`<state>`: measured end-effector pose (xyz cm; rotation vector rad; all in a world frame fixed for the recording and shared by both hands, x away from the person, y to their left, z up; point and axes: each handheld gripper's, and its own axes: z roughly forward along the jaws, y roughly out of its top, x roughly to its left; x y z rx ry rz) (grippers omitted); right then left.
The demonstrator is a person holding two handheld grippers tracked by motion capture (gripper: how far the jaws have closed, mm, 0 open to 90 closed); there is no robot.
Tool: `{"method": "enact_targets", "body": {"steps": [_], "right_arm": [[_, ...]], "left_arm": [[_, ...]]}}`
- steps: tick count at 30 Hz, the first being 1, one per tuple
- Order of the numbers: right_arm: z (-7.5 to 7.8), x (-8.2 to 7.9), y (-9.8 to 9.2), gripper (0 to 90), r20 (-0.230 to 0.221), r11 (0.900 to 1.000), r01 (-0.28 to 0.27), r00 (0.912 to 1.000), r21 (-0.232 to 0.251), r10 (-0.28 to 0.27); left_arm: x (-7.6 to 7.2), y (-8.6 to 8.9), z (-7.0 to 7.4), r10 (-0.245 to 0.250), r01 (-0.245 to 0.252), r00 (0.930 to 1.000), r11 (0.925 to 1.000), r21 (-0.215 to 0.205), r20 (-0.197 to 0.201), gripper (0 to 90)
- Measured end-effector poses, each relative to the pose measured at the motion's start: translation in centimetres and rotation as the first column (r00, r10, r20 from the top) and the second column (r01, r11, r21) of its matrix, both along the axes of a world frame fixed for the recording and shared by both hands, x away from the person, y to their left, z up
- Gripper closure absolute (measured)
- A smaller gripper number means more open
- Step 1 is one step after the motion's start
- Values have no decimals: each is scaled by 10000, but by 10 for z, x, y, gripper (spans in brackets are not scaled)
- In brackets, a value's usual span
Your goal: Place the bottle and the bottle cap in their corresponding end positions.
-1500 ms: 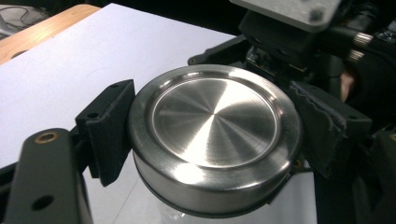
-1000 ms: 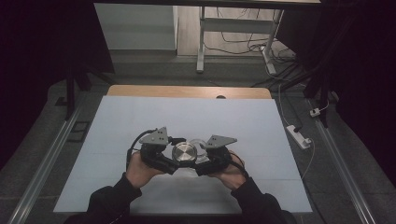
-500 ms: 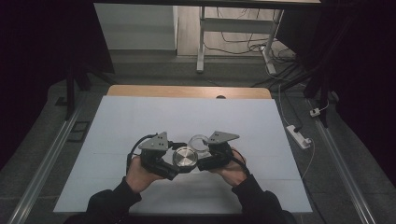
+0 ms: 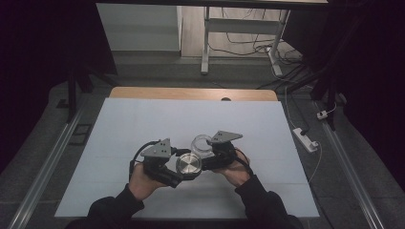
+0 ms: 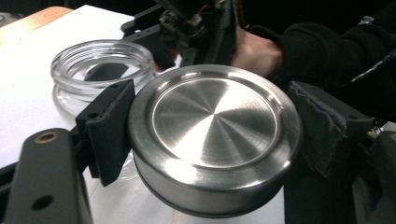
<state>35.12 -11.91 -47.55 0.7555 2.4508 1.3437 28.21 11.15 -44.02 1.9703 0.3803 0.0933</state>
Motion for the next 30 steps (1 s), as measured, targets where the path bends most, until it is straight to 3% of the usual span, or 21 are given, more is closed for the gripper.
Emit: {"method": "enact_targets", "body": {"steps": [13, 30], "right_arm": [[-3, 19, 1, 145, -2, 9991, 434, 9991, 30, -434], [-3, 39, 7, 146, 112, 9968, 791, 9968, 88, -792]], "left_arm": [[-8, 1, -6, -95, 96, 9999, 9999, 100, -104, 203], [-12, -4, -31, -353, 357, 9993, 9986, 393, -88, 203]]}}
